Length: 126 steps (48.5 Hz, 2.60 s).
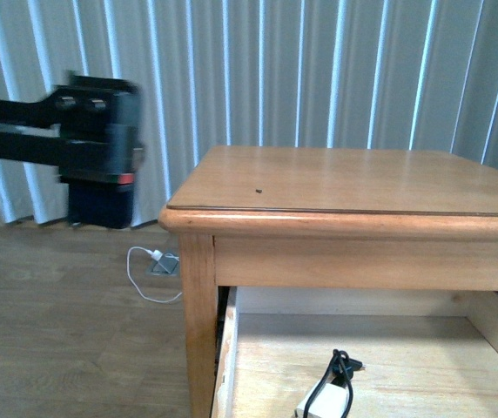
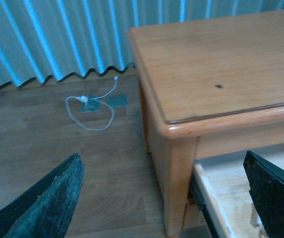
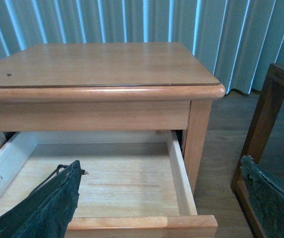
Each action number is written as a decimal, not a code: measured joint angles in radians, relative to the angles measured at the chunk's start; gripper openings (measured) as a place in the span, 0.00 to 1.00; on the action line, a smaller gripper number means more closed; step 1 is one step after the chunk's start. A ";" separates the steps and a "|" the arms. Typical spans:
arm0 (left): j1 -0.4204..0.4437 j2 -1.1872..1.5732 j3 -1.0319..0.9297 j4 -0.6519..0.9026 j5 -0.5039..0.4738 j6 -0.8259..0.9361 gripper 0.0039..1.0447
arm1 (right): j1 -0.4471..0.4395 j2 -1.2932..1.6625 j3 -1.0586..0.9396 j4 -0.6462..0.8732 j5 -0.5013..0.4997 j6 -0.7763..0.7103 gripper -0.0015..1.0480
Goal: Put charger into drawer
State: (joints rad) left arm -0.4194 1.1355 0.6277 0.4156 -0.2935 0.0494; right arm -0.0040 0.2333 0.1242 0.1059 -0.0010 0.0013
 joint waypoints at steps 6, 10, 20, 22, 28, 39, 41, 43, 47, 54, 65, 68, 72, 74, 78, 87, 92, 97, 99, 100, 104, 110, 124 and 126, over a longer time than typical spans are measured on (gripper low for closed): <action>0.049 -0.168 -0.110 -0.061 -0.062 -0.079 0.94 | 0.000 0.000 0.000 0.000 0.000 0.000 0.92; 0.077 -0.320 -0.190 -0.136 -0.100 -0.157 0.94 | 0.000 0.000 0.000 0.000 0.000 0.000 0.92; 0.105 -0.533 -0.305 -0.261 -0.173 -0.275 0.94 | 0.000 0.000 0.000 0.000 0.000 0.000 0.92; 0.105 -0.539 -0.306 -0.261 -0.175 -0.284 0.94 | 0.000 0.000 0.000 0.000 0.000 0.000 0.92; 0.105 -0.540 -0.306 -0.262 -0.175 -0.291 0.94 | 0.000 0.000 0.000 0.000 0.000 0.000 0.92; 0.162 -0.578 -0.369 -0.137 0.013 -0.178 0.79 | 0.000 0.000 0.000 0.000 0.000 0.000 0.92; 0.186 -0.603 -0.397 -0.120 0.067 -0.132 0.71 | 0.000 0.000 0.000 0.000 0.000 0.000 0.92; 0.213 -0.633 -0.426 -0.118 0.097 -0.101 0.60 | 0.000 0.000 0.000 0.000 0.000 0.000 0.92; 0.254 -0.676 -0.470 -0.119 0.132 -0.076 0.42 | 0.000 0.000 0.000 0.000 0.000 0.000 0.92; 0.296 -0.734 -0.510 -0.131 0.175 -0.064 0.16 | 0.000 0.000 0.000 0.000 0.000 0.000 0.92; 0.415 -0.823 -0.557 -0.173 0.291 -0.057 0.04 | 0.000 0.000 0.000 0.000 0.000 0.000 0.92; 0.416 -0.840 -0.565 -0.183 0.293 -0.057 0.04 | 0.000 0.000 0.000 0.000 0.000 0.000 0.92; 0.417 -0.863 -0.575 -0.196 0.293 -0.057 0.04 | 0.000 0.000 0.000 0.000 0.000 0.000 0.92; 0.417 -0.879 -0.581 -0.207 0.292 -0.057 0.04 | 0.000 0.000 0.000 0.000 0.000 0.000 0.92; 0.417 -0.900 -0.587 -0.220 0.293 -0.057 0.04 | 0.000 0.000 0.000 0.000 0.000 0.000 0.92; 0.417 -0.961 -0.605 -0.235 0.293 -0.056 0.04 | 0.000 0.000 0.000 0.000 0.000 0.000 0.92; 0.417 -1.099 -0.605 -0.401 0.294 -0.055 0.04 | 0.000 0.000 0.000 0.000 0.000 0.000 0.92; 0.417 -1.129 -0.605 -0.412 0.294 -0.055 0.04 | 0.000 0.000 0.000 0.000 0.000 0.000 0.92; 0.417 -1.130 -0.605 -0.414 0.294 -0.055 0.04 | 0.000 0.000 0.000 0.000 0.000 0.000 0.92; 0.417 -1.131 -0.605 -0.414 0.294 -0.055 0.04 | 0.000 0.000 0.000 0.000 0.001 0.000 0.92; 0.417 -1.131 -0.605 -0.415 0.294 -0.055 0.04 | 0.000 0.000 0.000 0.000 0.000 0.000 0.92; 0.417 -1.131 -0.605 -0.415 0.294 -0.055 0.04 | 0.000 0.000 0.000 0.000 0.000 0.000 0.92; 0.417 -1.131 -0.605 -0.415 0.294 -0.056 0.23 | 0.000 0.000 0.000 0.000 0.000 0.000 0.92; 0.417 -1.131 -0.605 -0.415 0.294 -0.056 0.33 | -0.004 0.003 0.001 -0.009 -0.022 0.005 0.92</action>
State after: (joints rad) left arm -0.0025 0.0044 0.0227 0.0006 0.0002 -0.0063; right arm -0.0082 0.2359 0.1253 0.0971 -0.0227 0.0063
